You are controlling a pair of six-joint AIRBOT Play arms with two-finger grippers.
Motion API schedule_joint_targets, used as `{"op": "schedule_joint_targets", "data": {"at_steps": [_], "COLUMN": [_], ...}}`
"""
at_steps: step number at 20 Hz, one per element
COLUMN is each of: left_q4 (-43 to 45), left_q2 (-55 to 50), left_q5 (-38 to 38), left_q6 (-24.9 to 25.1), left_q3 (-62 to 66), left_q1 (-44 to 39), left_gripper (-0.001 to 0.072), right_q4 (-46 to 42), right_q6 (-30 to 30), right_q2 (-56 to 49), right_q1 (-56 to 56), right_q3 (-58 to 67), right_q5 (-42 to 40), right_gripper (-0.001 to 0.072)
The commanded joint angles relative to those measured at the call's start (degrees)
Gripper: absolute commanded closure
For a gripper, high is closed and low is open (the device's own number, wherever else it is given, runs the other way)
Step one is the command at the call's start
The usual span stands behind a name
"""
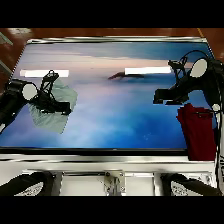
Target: Fold the shirts.
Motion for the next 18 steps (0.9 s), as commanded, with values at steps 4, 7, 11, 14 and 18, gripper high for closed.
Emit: {"op": "schedule_joint_targets", "data": {"at_steps": [4,7,11,14,18], "left_q4": [0.0,0.0,-0.02,0.0,0.0], "left_q2": [-0.04,-0.04,-0.04,-0.04,-0.33], "left_q5": [0.0,0.0,0.0,0.0,0.02], "left_q6": [0.0,0.0,0.0,0.02,0.0], "left_q3": [-0.02,-0.02,-0.02,-0.02,-0.02], "left_q1": [0.04,0.04,0.04,0.04,0.04], "left_gripper": [0.0059,0.0059,0.0059,0.0059,0.0059], "right_q4": [0.02,0.02,0.0,0.09,0.87], "right_q6": [0.0,0.0,0.0,0.0,0.0], "right_q2": [0.04,0.04,0.02,0.04,0.04], "right_q1": [-0.04,-0.04,-0.04,-0.04,-0.04], "right_q3": [-0.02,-0.02,-0.02,-0.02,-0.02], "right_q5": [0.02,0.02,0.02,-0.04,-1.84], "right_gripper": [0.0037,0.0037,0.0037,0.0037,0.0037]}}
